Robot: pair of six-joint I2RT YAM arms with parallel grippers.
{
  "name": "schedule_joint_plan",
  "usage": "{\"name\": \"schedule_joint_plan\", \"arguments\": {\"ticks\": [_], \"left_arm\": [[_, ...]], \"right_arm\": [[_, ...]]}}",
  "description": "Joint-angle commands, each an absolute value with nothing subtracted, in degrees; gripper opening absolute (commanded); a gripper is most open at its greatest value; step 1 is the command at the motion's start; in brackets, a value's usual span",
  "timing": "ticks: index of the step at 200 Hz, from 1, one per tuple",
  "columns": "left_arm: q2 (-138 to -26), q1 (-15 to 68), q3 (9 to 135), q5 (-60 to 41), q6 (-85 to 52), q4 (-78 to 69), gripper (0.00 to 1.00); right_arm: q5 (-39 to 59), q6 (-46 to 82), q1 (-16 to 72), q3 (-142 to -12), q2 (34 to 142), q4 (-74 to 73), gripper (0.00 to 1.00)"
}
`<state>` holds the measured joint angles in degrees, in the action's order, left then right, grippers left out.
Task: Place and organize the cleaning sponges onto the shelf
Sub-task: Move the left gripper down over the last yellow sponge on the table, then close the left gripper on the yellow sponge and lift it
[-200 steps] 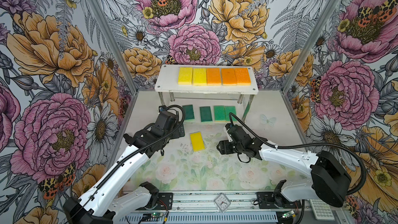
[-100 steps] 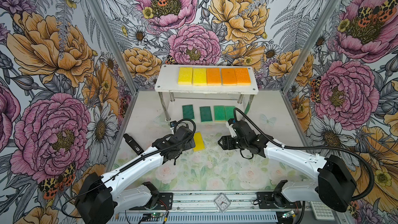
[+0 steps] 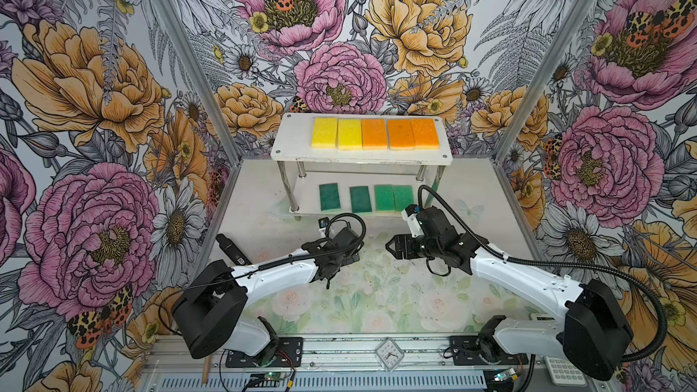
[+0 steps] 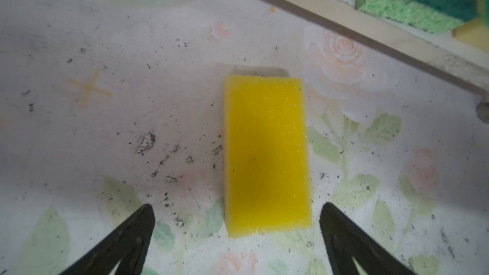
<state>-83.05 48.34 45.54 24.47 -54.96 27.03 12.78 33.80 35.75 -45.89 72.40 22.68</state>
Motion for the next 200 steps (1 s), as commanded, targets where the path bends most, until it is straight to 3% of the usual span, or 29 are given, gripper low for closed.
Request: {"name": "schedule_joint_plan", "arguments": {"ticks": [1, 164, 200], "left_arm": [[-85.12, 49.37, 48.12, 25.77, -56.34, 25.29, 0.99], [-100.26, 53.41, 51.59, 27.16, -60.29, 25.34, 0.99], [-101.94, 53.71, 51.82, 26.58, -60.47, 25.32, 0.86]], "right_arm": [[13.62, 33.35, 35.01, -44.73, 70.80, 22.94, 0.78], [13.73, 33.62, 32.61, -42.12, 69.90, 22.85, 0.78], [13.63, 33.75, 32.61, -41.88, 69.70, 22.85, 0.78]]}}
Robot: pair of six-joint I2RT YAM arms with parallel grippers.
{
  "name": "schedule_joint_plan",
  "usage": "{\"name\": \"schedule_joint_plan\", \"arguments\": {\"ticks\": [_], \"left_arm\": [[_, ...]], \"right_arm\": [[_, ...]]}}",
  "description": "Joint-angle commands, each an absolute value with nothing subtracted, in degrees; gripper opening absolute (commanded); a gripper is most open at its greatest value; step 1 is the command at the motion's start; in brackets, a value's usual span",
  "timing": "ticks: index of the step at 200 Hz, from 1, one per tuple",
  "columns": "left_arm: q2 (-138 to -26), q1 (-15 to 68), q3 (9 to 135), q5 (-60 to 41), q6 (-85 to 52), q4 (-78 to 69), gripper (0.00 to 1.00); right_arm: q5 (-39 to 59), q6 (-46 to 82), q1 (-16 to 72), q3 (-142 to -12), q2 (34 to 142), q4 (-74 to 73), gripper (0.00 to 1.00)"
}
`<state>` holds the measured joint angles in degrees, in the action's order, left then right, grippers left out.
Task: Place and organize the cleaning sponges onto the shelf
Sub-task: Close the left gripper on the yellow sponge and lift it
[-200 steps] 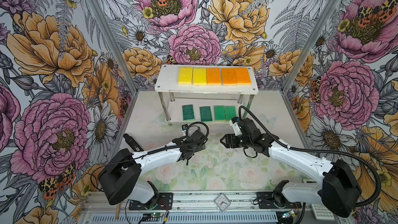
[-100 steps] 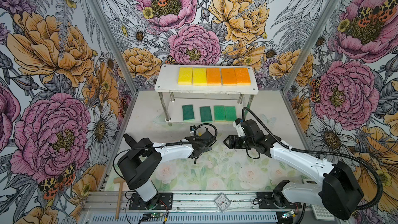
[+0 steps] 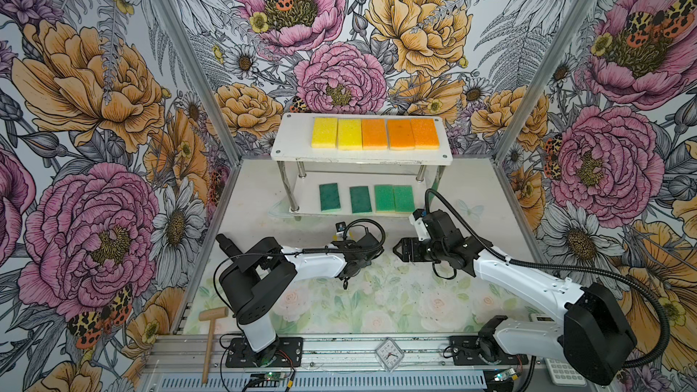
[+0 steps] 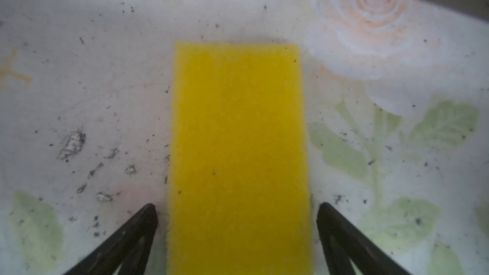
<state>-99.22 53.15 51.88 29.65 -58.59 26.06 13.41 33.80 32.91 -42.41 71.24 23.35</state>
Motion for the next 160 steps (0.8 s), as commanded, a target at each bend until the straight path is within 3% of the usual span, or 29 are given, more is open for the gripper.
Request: {"name": "schedule_joint_plan", "arguments": {"ticks": [1, 85, 160], "left_arm": [[-101.99, 53.62, 51.84, 26.56, -60.47, 25.31, 0.86], [-100.28, 53.87, 50.65, 26.89, -58.16, 25.36, 0.62], [-92.17, 56.03, 48.40, 25.80, -52.89, 26.79, 0.57]], "right_arm": [[13.67, 33.75, 32.61, -41.86, 69.70, 22.85, 0.78], [13.41, 34.19, 32.52, -41.49, 69.37, 22.85, 0.78], [13.53, 34.28, 32.52, -41.86, 69.96, 22.85, 0.78]]}}
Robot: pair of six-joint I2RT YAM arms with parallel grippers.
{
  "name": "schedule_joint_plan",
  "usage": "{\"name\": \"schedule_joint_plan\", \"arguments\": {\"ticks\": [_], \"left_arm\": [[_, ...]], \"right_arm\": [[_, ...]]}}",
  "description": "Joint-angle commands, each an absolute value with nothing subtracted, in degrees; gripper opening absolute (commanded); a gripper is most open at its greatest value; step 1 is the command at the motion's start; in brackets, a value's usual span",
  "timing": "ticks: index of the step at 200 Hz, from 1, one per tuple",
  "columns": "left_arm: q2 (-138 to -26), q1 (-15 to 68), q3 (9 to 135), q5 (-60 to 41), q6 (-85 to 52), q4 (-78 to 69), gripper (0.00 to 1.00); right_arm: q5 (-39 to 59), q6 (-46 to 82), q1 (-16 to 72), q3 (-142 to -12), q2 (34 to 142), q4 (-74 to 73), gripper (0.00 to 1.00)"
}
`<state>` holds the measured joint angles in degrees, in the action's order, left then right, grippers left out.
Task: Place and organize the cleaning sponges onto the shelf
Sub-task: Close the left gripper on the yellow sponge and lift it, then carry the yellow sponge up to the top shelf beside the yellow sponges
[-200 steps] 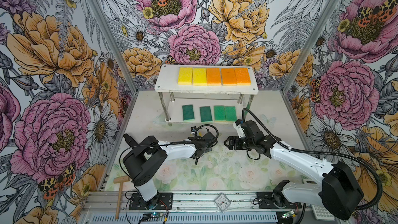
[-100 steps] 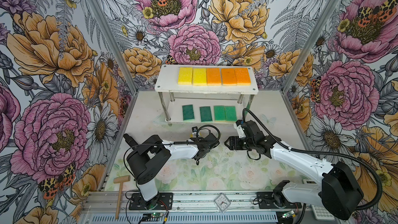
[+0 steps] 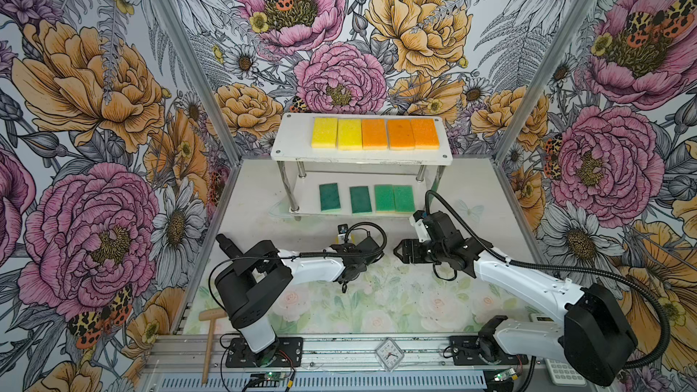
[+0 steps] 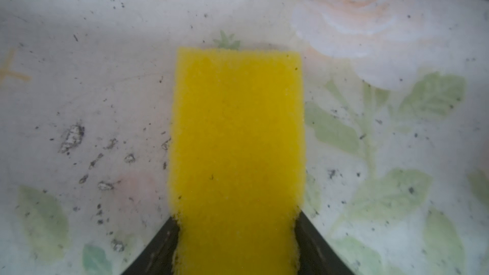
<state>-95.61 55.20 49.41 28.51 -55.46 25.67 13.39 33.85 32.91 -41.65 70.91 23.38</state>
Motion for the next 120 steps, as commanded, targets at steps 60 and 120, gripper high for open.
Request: {"name": "schedule_joint_plan", "arguments": {"ticks": [60, 120], "left_arm": [[-80.13, 56.16, 53.50, 23.73, -45.43, 36.77, 0.54], [-68.82, 56.14, 61.52, 20.89, -38.58, 47.38, 0.55]], "right_arm": [[13.45, 34.10, 32.12, -41.72, 69.60, 22.85, 0.78], [13.76, 33.93, 31.64, -41.80, 69.96, 22.86, 0.78]]}}
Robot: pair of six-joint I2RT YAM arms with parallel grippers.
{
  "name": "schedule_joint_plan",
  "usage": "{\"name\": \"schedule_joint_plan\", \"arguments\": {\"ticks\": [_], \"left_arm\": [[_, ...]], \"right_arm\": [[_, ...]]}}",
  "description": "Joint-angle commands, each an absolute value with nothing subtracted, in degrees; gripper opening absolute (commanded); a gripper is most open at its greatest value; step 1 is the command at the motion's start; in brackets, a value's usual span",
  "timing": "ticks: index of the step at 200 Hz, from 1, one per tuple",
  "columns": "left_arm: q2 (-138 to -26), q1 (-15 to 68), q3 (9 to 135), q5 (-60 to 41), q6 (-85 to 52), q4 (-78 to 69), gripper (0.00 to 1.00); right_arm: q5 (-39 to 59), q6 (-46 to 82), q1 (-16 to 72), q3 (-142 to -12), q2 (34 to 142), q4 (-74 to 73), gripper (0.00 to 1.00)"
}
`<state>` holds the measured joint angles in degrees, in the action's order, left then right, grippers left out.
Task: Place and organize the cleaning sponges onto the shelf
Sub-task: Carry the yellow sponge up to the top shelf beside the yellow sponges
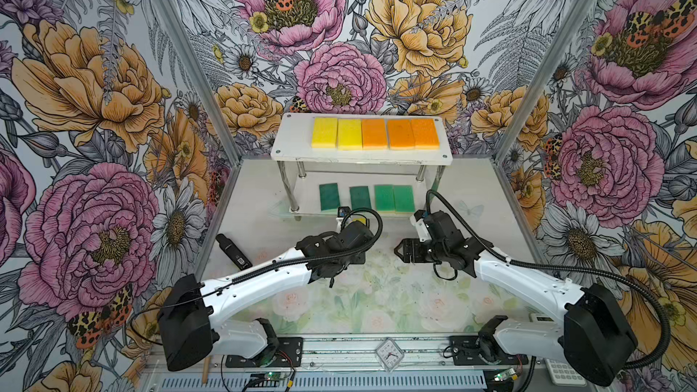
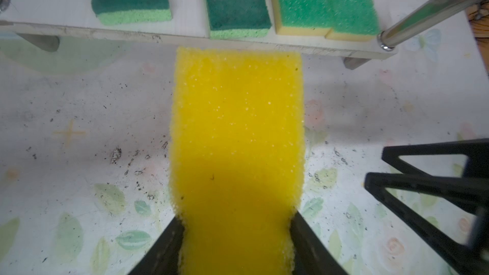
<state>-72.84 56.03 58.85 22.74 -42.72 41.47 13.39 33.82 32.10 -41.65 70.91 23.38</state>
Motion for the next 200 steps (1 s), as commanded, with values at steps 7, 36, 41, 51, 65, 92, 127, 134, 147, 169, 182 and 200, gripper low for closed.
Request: {"name": "schedule_joint_plan", "arguments": {"ticks": [7, 36, 41, 51, 65, 92, 127, 134, 147, 169, 182, 200], "left_arm": [[-67.48, 56.07, 62.13, 20.47, -37.92, 47.91, 0.55], [-61.67, 56.07, 63.87, 19.80, -36.54, 49.53, 0.55], [-60.76, 56.07, 64.31, 19.77, -36.39, 49.87, 0.55], [-58.78, 56.08, 64.96, 20.01, -36.18, 50.57, 0.55], [-56.00, 56.23, 66.04, 20.87, -35.70, 51.42, 0.55], [-52.11, 55.98, 70.12, 25.06, -33.63, 55.04, 0.55], [-51.29, 54.44, 78.12, 31.58, -29.65, 60.84, 0.57], [-51.31, 53.22, 79.53, 31.30, -28.68, 60.92, 0.57], [-51.40, 49.76, 82.40, 29.04, -27.05, 60.95, 0.57], [-52.30, 41.82, 86.66, 24.87, -23.89, 60.99, 0.57], [-53.55, 36.32, 89.26, 22.21, -21.63, 61.15, 0.57], [-56.23, 28.37, 92.70, 16.53, -19.32, 61.09, 0.57]], "right_arm": [[13.71, 33.93, 31.60, -41.75, 70.02, 22.87, 0.78], [13.68, 33.84, 31.42, -41.88, 70.29, 22.87, 0.78], [13.71, 33.80, 31.40, -41.84, 70.43, 22.92, 0.78], [13.80, 33.84, 31.38, -41.94, 70.69, 22.85, 0.78], [13.97, 33.83, 31.29, -42.08, 71.01, 22.85, 0.78], [14.22, 33.71, 31.29, -42.46, 71.40, 22.85, 0.78], [14.45, 33.75, 31.29, -42.95, 72.14, 22.85, 0.78], [14.46, 33.75, 31.29, -43.10, 72.32, 22.85, 0.78], [14.52, 34.00, 31.29, -43.18, 72.64, 22.85, 0.78], [14.50, 34.62, 31.29, -43.29, 73.15, 22.85, 0.78], [14.50, 34.67, 31.29, -43.36, 73.21, 22.84, 0.78], [14.47, 34.80, 31.29, -43.24, 73.07, 22.85, 0.77]]}}
